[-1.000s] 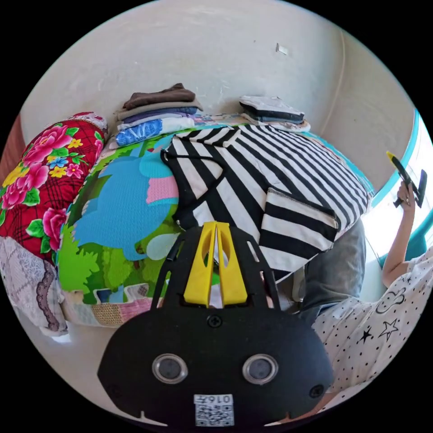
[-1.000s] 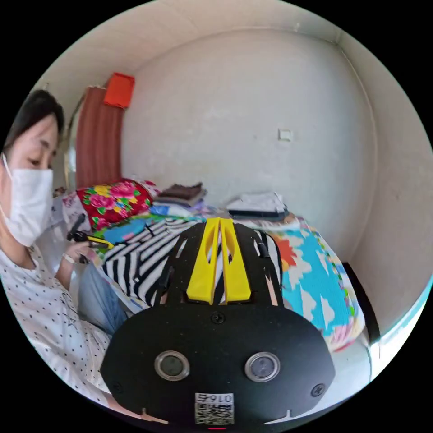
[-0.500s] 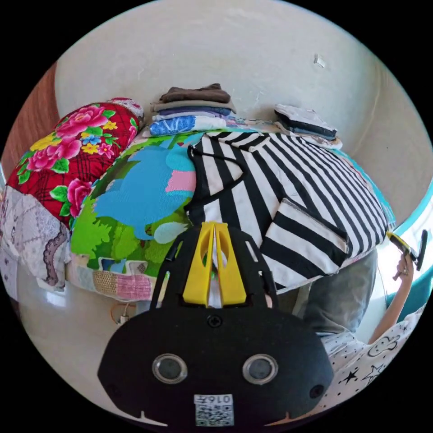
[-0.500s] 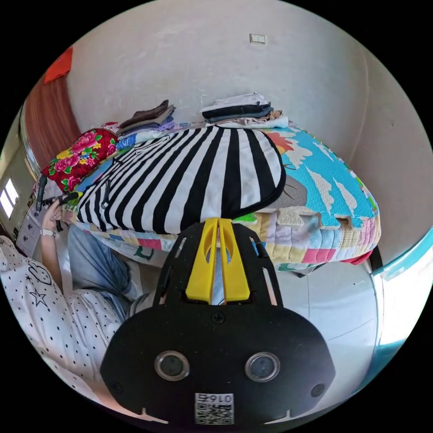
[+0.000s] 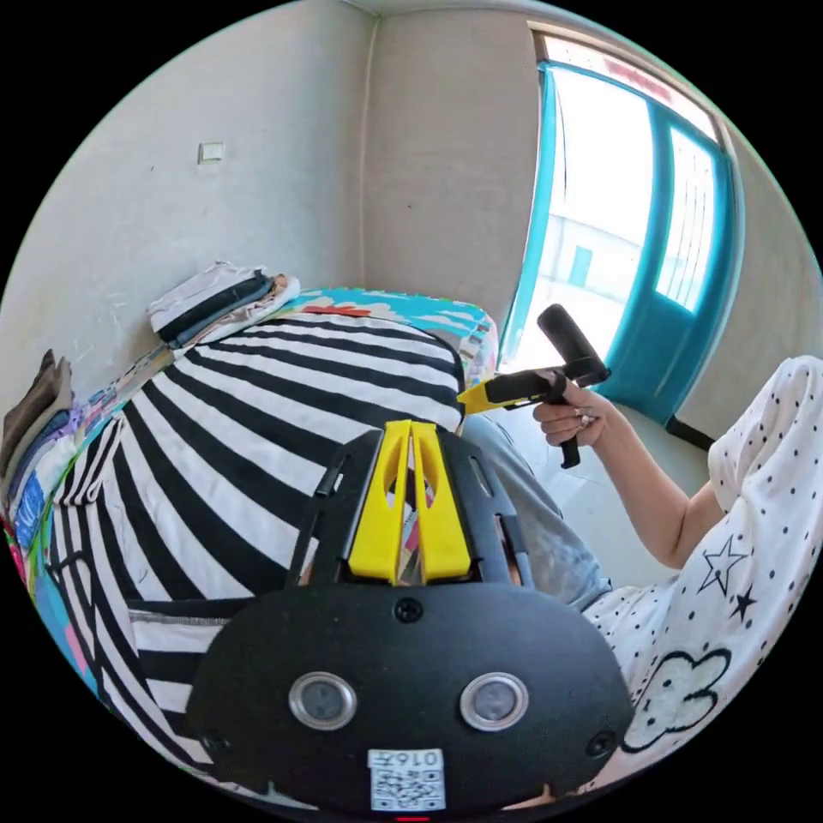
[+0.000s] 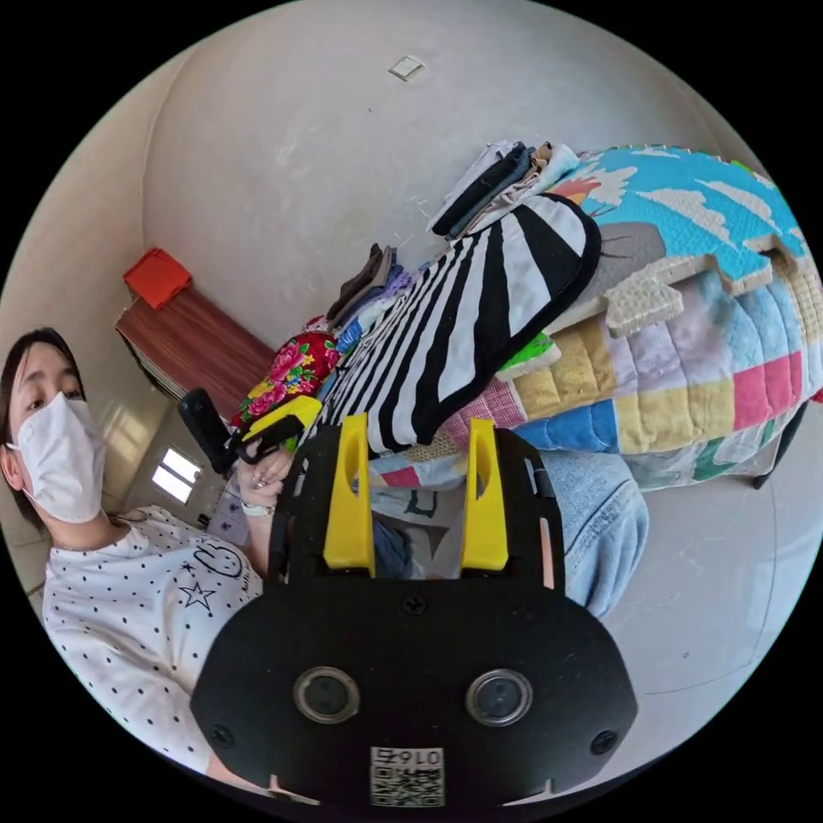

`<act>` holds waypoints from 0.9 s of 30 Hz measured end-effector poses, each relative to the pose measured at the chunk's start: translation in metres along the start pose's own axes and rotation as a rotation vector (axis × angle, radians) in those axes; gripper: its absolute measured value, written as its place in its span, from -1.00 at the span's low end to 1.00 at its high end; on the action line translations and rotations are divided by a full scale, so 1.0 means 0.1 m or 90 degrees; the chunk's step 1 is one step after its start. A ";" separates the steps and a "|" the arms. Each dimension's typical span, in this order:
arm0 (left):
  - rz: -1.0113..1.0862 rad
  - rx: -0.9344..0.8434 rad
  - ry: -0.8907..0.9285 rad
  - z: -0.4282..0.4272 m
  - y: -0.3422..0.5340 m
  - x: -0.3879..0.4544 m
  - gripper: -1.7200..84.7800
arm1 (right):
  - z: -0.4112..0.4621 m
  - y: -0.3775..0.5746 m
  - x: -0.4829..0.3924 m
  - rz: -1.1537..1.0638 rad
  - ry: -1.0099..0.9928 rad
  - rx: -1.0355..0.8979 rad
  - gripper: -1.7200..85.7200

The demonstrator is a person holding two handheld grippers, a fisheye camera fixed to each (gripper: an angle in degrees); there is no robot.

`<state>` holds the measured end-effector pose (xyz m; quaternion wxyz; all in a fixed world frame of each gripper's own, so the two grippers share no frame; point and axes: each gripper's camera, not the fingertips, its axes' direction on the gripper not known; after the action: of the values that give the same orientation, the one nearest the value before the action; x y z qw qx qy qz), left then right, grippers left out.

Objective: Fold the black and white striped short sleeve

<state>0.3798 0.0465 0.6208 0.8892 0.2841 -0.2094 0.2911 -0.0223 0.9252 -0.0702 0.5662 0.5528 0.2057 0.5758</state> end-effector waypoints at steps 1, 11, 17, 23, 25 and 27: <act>0.007 0.000 -0.004 0.05 -0.01 0.09 -0.98 | 0.05 0.02 0.16 0.018 -0.037 0.011 -0.65; 0.190 0.013 -0.192 0.74 0.18 1.55 -0.78 | 0.17 0.29 0.82 0.109 -0.076 0.016 -0.91; 0.269 0.009 -0.296 1.23 0.26 2.15 -0.70 | 0.17 0.33 0.92 0.087 -0.105 0.037 -0.92; 0.235 -0.016 -0.406 1.64 0.23 2.23 -0.88 | 0.20 0.37 1.08 0.073 -0.110 0.040 -0.90; 0.181 -0.007 -0.354 1.59 0.17 2.10 -0.92 | 0.20 0.40 1.20 0.076 -0.128 0.049 -0.88; 0.116 -0.014 -0.289 1.56 0.12 1.89 -0.93 | 0.18 0.46 1.37 0.094 -0.161 0.068 -0.85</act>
<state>0.4799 0.0318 0.8444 0.7924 0.3127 -0.4319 0.2962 0.0082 1.0266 0.0301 0.5133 0.6637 0.1218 0.5303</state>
